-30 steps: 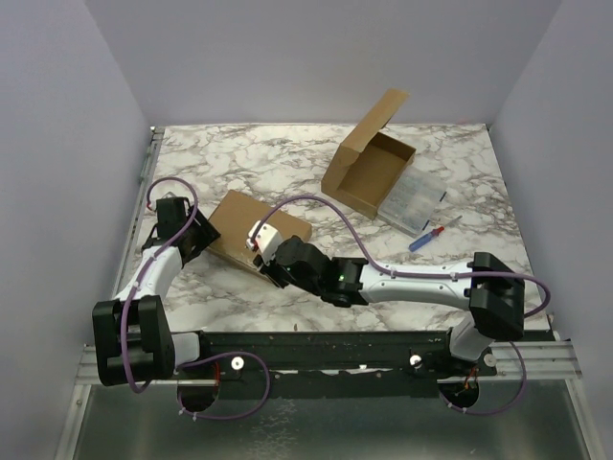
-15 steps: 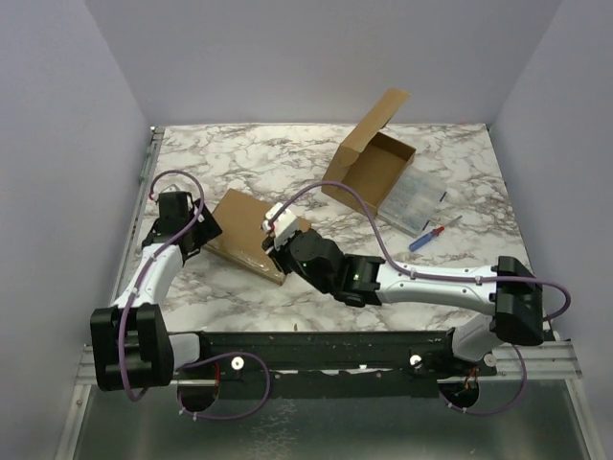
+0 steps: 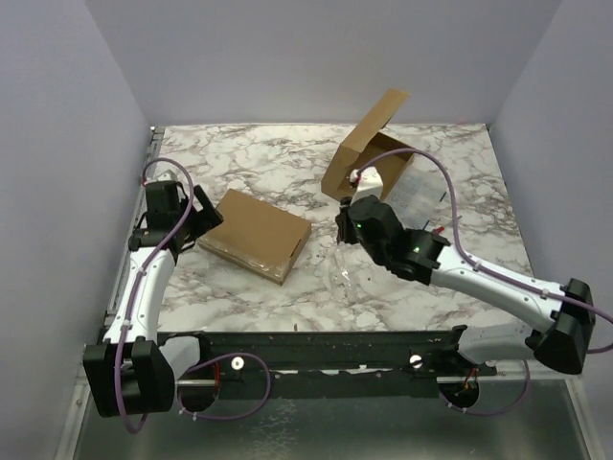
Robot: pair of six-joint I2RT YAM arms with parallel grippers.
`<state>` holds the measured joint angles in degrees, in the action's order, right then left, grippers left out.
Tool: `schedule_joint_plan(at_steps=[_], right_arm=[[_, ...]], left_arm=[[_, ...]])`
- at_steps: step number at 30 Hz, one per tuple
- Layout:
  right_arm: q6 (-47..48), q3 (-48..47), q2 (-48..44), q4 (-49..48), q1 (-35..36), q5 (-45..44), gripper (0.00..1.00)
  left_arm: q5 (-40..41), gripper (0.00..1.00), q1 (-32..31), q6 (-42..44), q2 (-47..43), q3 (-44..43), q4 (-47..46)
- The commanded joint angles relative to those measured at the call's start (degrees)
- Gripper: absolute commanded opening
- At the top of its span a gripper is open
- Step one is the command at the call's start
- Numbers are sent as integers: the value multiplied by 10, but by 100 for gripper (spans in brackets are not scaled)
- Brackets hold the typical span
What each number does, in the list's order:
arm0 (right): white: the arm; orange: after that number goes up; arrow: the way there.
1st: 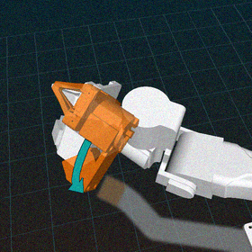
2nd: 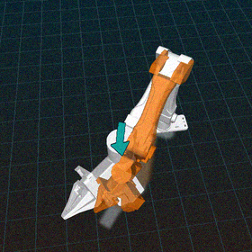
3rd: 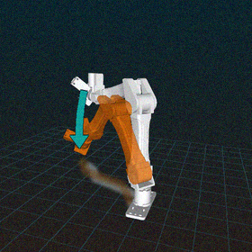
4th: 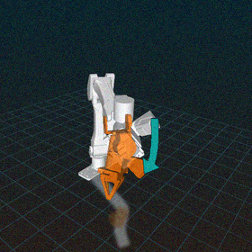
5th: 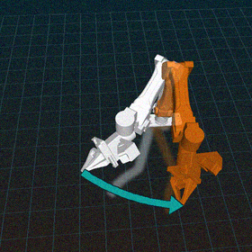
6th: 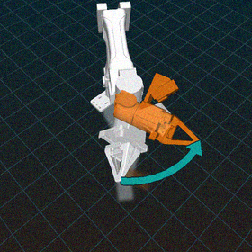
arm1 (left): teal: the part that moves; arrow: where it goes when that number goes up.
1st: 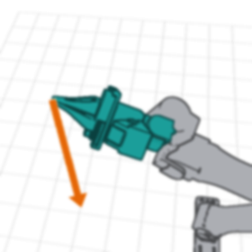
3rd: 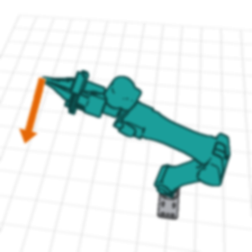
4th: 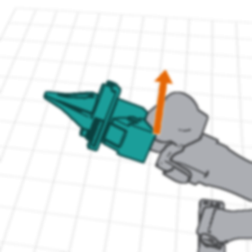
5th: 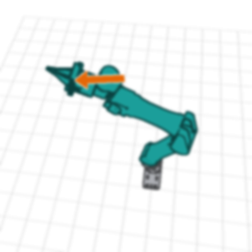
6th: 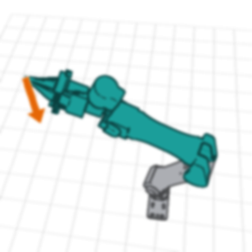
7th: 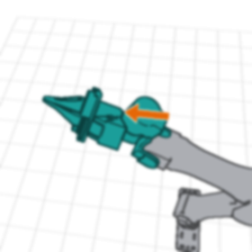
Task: Unpack the express box
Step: Cut the express box at the center of the board, then place the knife at the center of the board.
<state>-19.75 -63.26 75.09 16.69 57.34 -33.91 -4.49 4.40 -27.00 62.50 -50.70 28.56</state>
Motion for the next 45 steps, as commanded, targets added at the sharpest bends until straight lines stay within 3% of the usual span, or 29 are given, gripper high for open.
schedule_joint_plan(at_steps=[1,6,11,13,17,20,22,27,40,45], right_arm=[[-81,62,-63,-10,-32,98,0],[-79,-8,21,19,-41,98,0],[-4,-48,79,73,-41,82,1],[42,-75,107,149,-41,49,3],[-33,-202,204,415,-41,-75,5],[-58,-202,233,485,-41,-69,8],[-71,-173,225,480,-41,-64,9],[-94,-145,237,509,-42,-64,26],[-45,-65,284,392,-42,-14,26],[-22,-73,272,366,-42,28,46]], left_arm=[[-84,91,-1,-52,-13,72,10],[-96,84,-15,-44,2,76,-7],[-73,87,-42,-67,-4,84,-5],[-70,87,-42,-83,1,96,-5],[-53,85,-42,-103,12,109,-8],[-25,85,-42,-121,11,113,-14],[-18,85,-42,-131,10,114,-18],[-33,86,-42,-153,16,115,-19],[-87,91,-30,-206,3,160,-46],[-136,99,-27,-213,-1,184,-84]])
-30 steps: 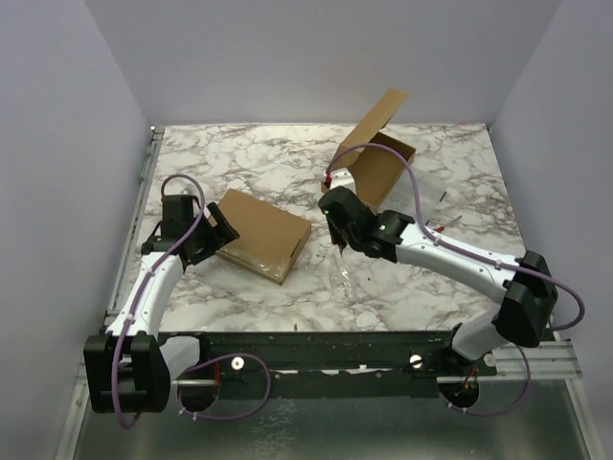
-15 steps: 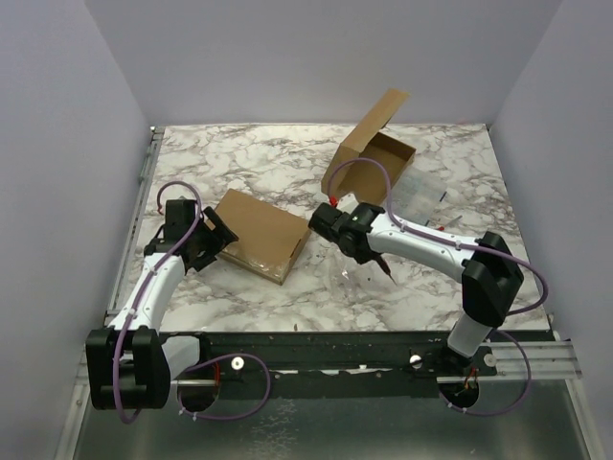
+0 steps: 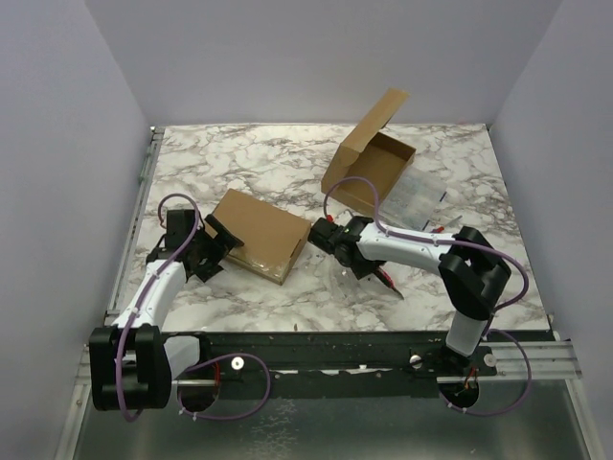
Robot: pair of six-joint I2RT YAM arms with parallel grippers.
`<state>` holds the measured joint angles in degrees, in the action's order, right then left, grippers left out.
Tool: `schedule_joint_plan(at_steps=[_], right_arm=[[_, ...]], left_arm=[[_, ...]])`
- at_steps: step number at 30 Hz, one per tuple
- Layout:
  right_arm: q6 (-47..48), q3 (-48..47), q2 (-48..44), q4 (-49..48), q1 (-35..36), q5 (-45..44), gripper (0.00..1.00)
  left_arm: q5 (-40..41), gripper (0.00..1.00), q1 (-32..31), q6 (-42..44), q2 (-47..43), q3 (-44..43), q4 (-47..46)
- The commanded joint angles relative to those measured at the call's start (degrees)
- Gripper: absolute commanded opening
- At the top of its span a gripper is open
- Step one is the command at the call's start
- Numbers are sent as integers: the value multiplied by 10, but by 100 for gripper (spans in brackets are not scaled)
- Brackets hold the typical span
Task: Unpack the express box
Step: Place the knife at the center of the board, then adjust the express box at the center of the board.
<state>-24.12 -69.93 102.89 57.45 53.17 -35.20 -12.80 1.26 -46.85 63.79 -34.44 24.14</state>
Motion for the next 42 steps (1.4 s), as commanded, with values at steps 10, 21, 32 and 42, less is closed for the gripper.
schedule_joint_plan(at_steps=[10,21,32,42], right_arm=[[130,-190,-23,-150,-6,203,88],[155,-566,262,-164,-81,451,77],[177,-589,346,-171,-106,541,63],[165,-587,382,-187,-121,550,52]], left_arm=[[-99,99,5,-28,-48,51,-105],[-153,99,54,-18,-105,85,-119],[-176,99,58,-30,-106,118,-150],[-182,99,58,-33,-91,122,-160]])
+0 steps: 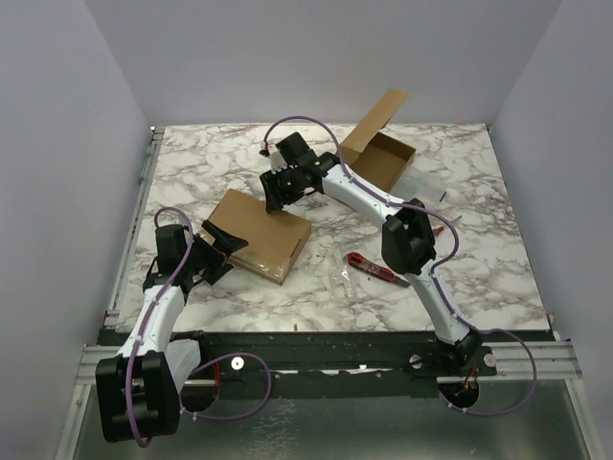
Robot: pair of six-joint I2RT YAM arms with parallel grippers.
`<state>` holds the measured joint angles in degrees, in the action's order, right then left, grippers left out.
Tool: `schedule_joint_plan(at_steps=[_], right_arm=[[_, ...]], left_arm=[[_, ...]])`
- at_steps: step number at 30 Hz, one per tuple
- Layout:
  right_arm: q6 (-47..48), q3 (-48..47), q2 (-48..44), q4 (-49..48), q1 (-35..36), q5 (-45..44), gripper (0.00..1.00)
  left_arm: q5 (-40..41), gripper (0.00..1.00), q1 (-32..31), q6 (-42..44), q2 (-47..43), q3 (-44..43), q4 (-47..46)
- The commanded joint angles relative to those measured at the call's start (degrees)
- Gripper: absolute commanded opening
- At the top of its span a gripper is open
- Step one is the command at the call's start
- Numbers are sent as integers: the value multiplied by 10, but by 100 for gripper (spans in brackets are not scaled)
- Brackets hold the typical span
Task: Unpack the express box
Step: Adjust the express box at the center of the board.
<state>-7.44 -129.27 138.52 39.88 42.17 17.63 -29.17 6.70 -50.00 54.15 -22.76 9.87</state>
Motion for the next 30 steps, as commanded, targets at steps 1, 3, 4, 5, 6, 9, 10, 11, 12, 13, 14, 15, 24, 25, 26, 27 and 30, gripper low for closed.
schedule_joint_plan(at_steps=[1,3,4,5,6,9,10,11,12,13,14,15,24,25,26,27,30], right_arm=[[-2,7,28,-13,-13,24,52],[-5,6,33,-16,-15,28,50],[-7,7,34,-18,-17,29,48],[-9,9,35,-22,-19,33,47],[-12,11,36,-24,-22,38,45],[-23,17,42,-26,-31,35,40],[-28,20,45,-27,-35,31,37],[-32,24,46,-28,-38,26,33],[-38,30,47,-30,-43,24,30],[-43,37,46,-33,-48,25,29],[-47,45,44,-38,-52,30,29],[-53,56,42,-45,-57,38,28],[-96,95,44,-73,-85,88,17],[-102,94,47,-71,-91,87,17],[-107,94,49,-71,-95,87,16],[-111,94,51,-71,-99,88,15],[-126,92,58,-69,-106,93,13]], left_arm=[[-19,99,3,-1,6,5,-19],[-20,99,4,0,8,4,-19],[-20,99,4,0,9,4,-19],[-21,99,4,1,9,3,-20],[-21,99,3,1,10,3,-21],[-23,99,3,-1,11,4,-24],[-23,99,4,-1,11,5,-26],[-24,99,3,-2,12,6,-28],[-25,99,4,-3,12,8,-31],[-27,99,3,-5,13,9,-34],[-28,99,3,-7,14,10,-39],[-29,99,3,-9,16,10,-44],[-38,99,4,-40,43,34,-112],[-37,99,4,-44,41,40,-118],[-37,99,4,-49,39,46,-124],[-38,99,3,-55,36,51,-133],[-45,99,3,-70,30,63,-157]])
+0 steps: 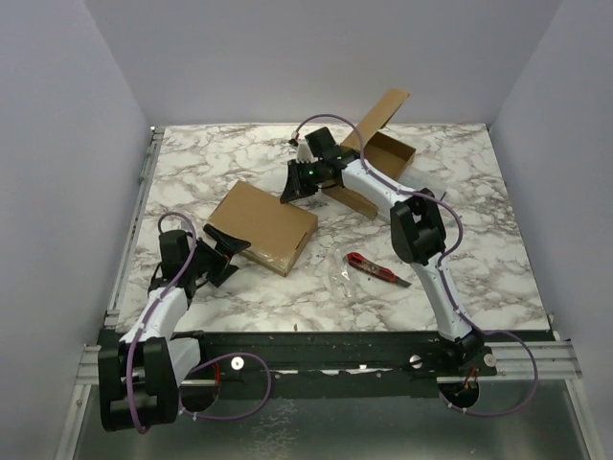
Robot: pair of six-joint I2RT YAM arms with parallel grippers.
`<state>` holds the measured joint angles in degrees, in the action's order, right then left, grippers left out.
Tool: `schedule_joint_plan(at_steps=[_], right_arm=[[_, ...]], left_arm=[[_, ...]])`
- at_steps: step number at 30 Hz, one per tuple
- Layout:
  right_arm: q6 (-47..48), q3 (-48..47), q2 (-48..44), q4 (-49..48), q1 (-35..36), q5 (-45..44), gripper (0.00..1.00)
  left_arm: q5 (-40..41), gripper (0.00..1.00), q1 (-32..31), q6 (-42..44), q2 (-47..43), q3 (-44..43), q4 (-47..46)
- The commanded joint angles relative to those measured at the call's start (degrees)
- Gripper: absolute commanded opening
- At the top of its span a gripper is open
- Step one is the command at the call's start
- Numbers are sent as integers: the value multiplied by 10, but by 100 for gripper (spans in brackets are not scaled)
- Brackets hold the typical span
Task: Unpack the express box
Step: Adjust the express box at the center of the board.
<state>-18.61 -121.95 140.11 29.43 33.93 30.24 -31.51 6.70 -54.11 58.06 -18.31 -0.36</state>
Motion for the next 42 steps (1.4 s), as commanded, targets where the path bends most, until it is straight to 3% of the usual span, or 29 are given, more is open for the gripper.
schedule_joint_plan(at_steps=[1,10,24,32,35,38,42], right_arm=[[-21,16,48,37,-25,-28,13],[-43,22,75,33,-36,1,8],[-59,42,89,9,-67,39,8],[-69,44,90,-5,-67,62,8],[-69,49,86,-7,-67,60,8],[-71,61,79,-12,-65,68,8],[-69,119,36,-35,-48,57,15]], left_arm=[[-24,99,3,-34,-9,23,-69],[-29,99,3,-61,36,41,-219],[-10,99,-10,-41,119,20,-238],[3,99,-59,-52,184,-9,-346],[15,98,-79,-55,189,-32,-351],[41,90,-90,-69,156,-37,-351],[76,84,-92,-53,77,-76,-242]])
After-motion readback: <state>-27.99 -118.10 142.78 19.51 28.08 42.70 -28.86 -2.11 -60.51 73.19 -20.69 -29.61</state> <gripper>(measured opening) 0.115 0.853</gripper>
